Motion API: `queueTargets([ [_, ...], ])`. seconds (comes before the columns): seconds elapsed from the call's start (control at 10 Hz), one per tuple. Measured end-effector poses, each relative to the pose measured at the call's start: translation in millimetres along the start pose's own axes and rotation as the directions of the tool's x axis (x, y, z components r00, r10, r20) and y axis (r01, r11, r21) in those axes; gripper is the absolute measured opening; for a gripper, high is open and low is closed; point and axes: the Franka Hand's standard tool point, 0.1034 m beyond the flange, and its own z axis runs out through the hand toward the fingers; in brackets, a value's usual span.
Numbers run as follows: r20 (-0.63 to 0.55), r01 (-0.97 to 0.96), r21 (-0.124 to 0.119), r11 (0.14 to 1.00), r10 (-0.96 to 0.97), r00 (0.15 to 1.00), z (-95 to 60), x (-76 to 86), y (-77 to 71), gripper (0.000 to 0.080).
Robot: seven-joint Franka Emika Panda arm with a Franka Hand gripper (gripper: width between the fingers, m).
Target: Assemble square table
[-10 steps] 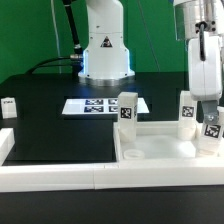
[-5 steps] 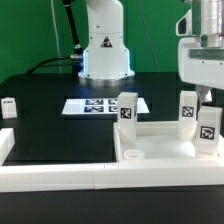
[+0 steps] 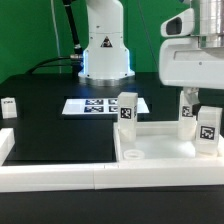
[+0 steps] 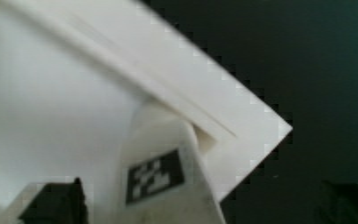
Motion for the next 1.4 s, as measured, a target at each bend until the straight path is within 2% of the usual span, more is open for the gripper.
queueTargets([
  [0.1,-0.018,0.088,0.008,0.996,-0.088,0.996,1.5,4.9,-1.0,0.0649],
  [0.2,-0.017,0.069,0.009,0.998,-0.069,0.997,1.5,3.8,-1.5,0.0649],
  [0.3,-0.016,0.052,0.009,0.999,-0.052,0.999,1.7,3.9,-1.2,0.0559],
  [0.4,-0.015,0.049,0.005,0.999,-0.049,0.999,2.5,4.5,1.3,0.0378],
  [0.5,-0.010,-0.038,-0.004,0.999,0.038,0.999,3.8,5.6,6.4,0.0304],
  [0.8,-0.010,-0.274,-0.007,0.962,0.274,0.962,4.4,6.8,9.8,0.0304],
  [1.0,0.021,-0.601,-0.001,0.799,0.601,0.799,4.6,4.2,13.7,0.0303],
  [1.1,0.051,-0.698,-0.004,0.716,0.697,0.715,5.0,3.0,13.8,0.0303],
  [1.2,0.093,-0.827,-0.002,0.563,0.823,0.560,6.1,1.1,11.8,0.0301],
  [1.3,0.121,-0.883,-0.003,0.470,0.876,0.466,6.9,0.7,11.4,0.0301],
  [1.4,0.124,-0.892,-0.005,0.451,0.886,0.447,6.9,0.8,11.6,0.0301],
])
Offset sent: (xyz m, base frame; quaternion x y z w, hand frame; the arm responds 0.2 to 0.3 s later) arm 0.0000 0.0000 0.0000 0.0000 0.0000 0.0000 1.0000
